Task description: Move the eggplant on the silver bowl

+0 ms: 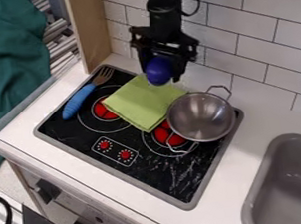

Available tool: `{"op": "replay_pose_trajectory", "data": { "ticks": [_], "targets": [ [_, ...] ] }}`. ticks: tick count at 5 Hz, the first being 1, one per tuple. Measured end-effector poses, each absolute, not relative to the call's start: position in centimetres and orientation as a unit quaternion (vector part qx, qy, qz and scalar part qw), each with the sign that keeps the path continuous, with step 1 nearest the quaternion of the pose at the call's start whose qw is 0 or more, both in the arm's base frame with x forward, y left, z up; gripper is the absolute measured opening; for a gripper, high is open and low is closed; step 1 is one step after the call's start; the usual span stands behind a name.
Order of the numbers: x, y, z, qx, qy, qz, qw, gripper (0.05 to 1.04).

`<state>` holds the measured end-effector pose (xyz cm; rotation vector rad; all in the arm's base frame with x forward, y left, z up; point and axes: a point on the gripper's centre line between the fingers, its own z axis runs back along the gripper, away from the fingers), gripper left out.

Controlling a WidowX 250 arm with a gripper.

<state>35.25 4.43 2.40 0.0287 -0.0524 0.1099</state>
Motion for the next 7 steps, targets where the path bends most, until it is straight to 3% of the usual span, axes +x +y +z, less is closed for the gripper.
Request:
{"op": "replay_pose_trajectory", "data": {
  "ticks": [1,4,5,6,7],
  "targets": [
    [35.1,2.8,3.8,0.029,-0.038,0.046,0.998,0.744],
    [33.8,-2.4,2.2,0.026,-0.021,-0.015,0.999,0.744],
    [33.4,-2.9,1.5,0.014,-0.018,-0.015,1.0,0.816],
    [33.2,-3.0,0.7,0.003,-0.005,-0.021,1.0,1.014],
    [33.2,-2.8,0.7,0.003,-0.004,-0.019,1.0,1.009]
  ]
}}
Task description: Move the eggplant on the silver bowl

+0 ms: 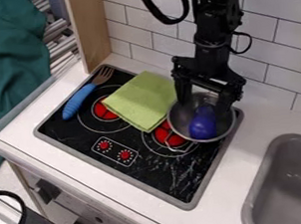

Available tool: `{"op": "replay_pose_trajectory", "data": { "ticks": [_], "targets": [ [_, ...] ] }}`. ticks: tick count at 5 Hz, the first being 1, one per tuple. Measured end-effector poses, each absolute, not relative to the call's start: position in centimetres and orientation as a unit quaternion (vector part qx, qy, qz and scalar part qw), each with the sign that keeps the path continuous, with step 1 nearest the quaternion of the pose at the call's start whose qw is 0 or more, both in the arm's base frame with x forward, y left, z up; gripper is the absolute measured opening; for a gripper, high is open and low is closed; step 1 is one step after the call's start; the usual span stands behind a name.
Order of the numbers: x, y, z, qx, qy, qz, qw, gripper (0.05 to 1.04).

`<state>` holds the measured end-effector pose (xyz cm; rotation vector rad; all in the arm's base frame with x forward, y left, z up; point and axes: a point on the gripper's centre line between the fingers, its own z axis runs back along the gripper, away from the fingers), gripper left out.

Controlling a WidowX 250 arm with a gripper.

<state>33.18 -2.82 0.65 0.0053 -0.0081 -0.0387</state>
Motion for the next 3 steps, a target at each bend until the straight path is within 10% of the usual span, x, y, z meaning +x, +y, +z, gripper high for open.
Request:
{"op": "replay_pose_trajectory", "data": {
  "ticks": [3],
  "targets": [
    [33.0,-1.0,4.1,0.026,-0.05,0.017,0.998,1.007]
  ]
}}
